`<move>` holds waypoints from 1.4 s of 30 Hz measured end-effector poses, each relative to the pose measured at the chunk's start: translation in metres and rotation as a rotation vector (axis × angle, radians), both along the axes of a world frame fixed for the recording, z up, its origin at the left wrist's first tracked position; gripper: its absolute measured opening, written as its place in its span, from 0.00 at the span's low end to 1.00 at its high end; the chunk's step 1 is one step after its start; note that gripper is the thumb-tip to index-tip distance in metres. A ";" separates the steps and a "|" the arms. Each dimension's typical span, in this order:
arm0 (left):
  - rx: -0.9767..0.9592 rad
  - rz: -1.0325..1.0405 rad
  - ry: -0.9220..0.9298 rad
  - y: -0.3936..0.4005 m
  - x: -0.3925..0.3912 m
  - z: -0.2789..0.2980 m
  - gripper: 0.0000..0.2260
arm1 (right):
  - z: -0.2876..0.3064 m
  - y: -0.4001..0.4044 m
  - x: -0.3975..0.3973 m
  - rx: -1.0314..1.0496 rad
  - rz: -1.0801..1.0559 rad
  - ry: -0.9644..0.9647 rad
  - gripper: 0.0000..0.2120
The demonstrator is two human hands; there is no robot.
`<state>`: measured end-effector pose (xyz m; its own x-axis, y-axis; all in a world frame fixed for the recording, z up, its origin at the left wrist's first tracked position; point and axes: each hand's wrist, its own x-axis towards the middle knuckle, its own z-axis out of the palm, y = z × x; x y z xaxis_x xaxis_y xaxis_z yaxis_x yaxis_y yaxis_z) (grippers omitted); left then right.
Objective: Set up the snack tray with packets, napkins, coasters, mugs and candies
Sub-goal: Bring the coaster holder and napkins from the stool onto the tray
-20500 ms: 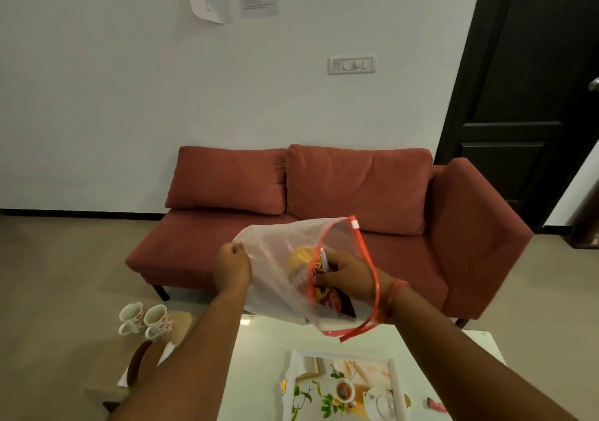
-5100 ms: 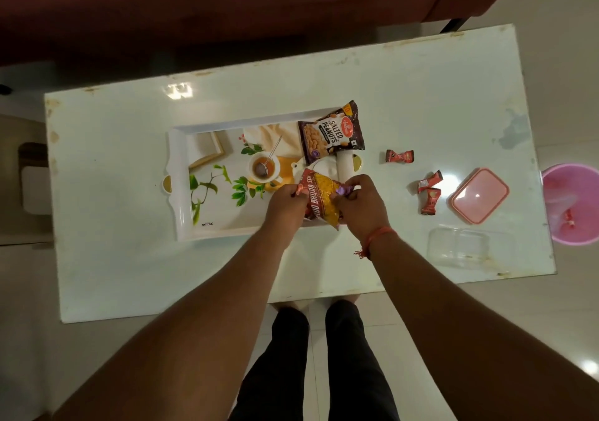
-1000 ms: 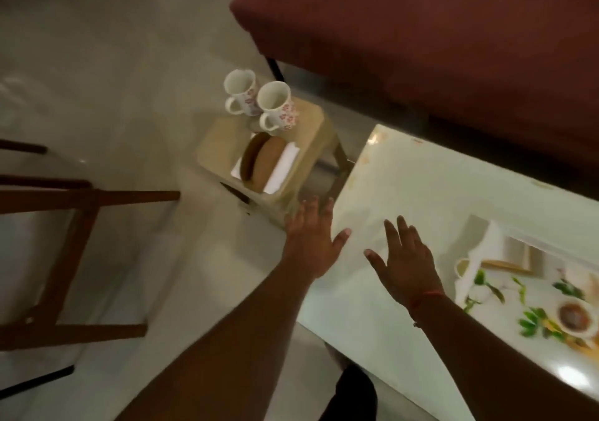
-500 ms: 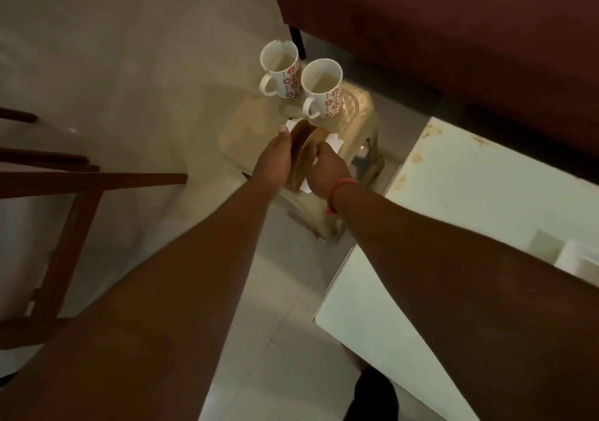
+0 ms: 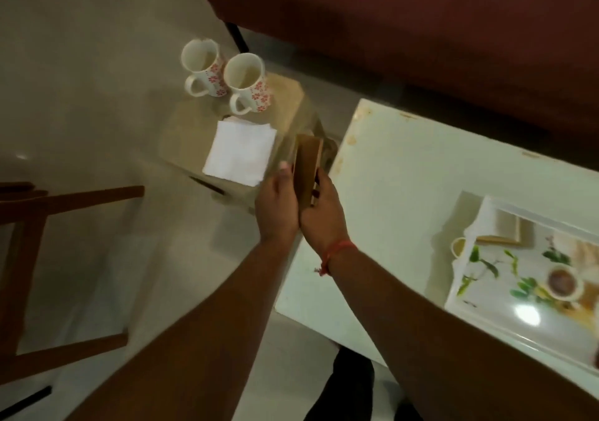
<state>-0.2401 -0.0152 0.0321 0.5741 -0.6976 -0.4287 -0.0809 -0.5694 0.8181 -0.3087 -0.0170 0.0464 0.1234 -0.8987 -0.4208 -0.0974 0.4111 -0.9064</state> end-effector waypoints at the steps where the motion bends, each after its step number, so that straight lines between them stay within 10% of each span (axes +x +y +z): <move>1: 0.019 -0.021 0.032 0.006 -0.020 0.000 0.18 | 0.000 0.008 -0.020 0.009 -0.038 0.007 0.10; 17: 0.234 -0.513 0.320 0.061 -0.320 -0.028 0.13 | -0.029 0.086 -0.325 0.240 -0.375 0.178 0.07; 33: 0.277 -0.477 0.283 0.060 -0.337 -0.039 0.26 | -0.042 0.085 -0.360 0.321 -0.249 0.112 0.24; 42: 0.100 -0.341 0.073 0.053 -0.238 -0.046 0.15 | -0.025 0.070 -0.326 0.011 -0.474 0.490 0.29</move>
<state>-0.4781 0.0376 -0.0138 0.2808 -0.7964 -0.5356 -0.2235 -0.5970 0.7705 -0.6351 0.0531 0.0210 -0.4896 -0.8040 -0.3375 -0.3027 0.5197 -0.7989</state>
